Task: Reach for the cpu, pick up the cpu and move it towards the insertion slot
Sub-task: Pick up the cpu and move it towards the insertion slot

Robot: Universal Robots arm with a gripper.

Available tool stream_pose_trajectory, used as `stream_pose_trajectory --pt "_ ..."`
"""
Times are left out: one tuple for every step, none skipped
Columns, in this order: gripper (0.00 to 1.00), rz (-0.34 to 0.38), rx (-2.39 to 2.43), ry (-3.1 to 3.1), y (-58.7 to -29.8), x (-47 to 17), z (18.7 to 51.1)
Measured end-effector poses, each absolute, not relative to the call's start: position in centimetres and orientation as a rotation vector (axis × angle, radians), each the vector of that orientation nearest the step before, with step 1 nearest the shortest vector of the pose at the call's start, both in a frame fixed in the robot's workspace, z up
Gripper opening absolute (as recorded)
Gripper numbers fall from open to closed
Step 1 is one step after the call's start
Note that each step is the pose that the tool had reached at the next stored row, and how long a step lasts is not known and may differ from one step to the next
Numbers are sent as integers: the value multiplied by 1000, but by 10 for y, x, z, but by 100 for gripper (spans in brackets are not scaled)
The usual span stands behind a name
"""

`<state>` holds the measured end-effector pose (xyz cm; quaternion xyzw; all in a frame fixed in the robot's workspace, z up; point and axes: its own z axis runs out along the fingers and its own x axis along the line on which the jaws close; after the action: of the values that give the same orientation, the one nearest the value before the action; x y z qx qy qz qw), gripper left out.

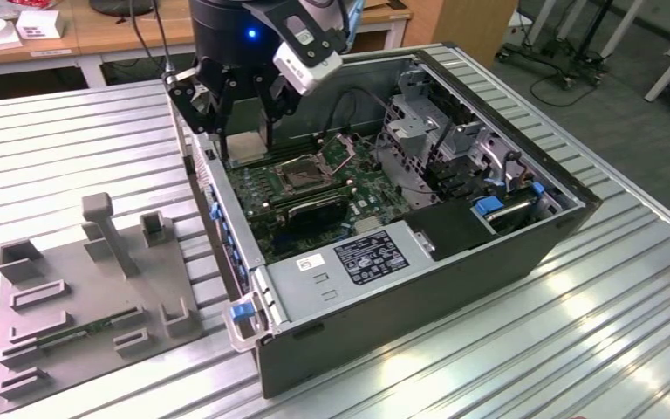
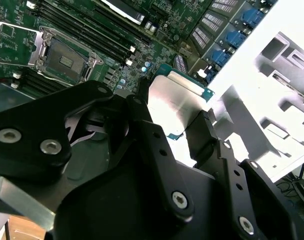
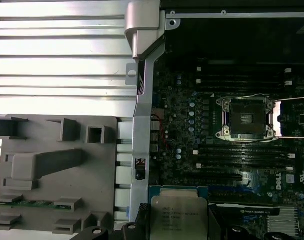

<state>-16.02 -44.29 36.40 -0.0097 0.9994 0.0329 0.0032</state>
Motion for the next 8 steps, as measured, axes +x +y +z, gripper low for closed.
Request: stream_pose_trajectory --pt "54 103 -31 3133 -443 -160 364" --pt "54 103 -30 3133 -443 -159 364" --pt "54 103 -30 3133 -443 -158 364" --pt "54 103 -30 3133 -443 -153 364" --pt "54 103 -30 3133 -443 -151 364" --pt "54 103 -30 3133 -443 -150 364" --pt "54 103 -30 3133 -443 -149 364" --pt "54 103 -30 3133 -443 -149 364"
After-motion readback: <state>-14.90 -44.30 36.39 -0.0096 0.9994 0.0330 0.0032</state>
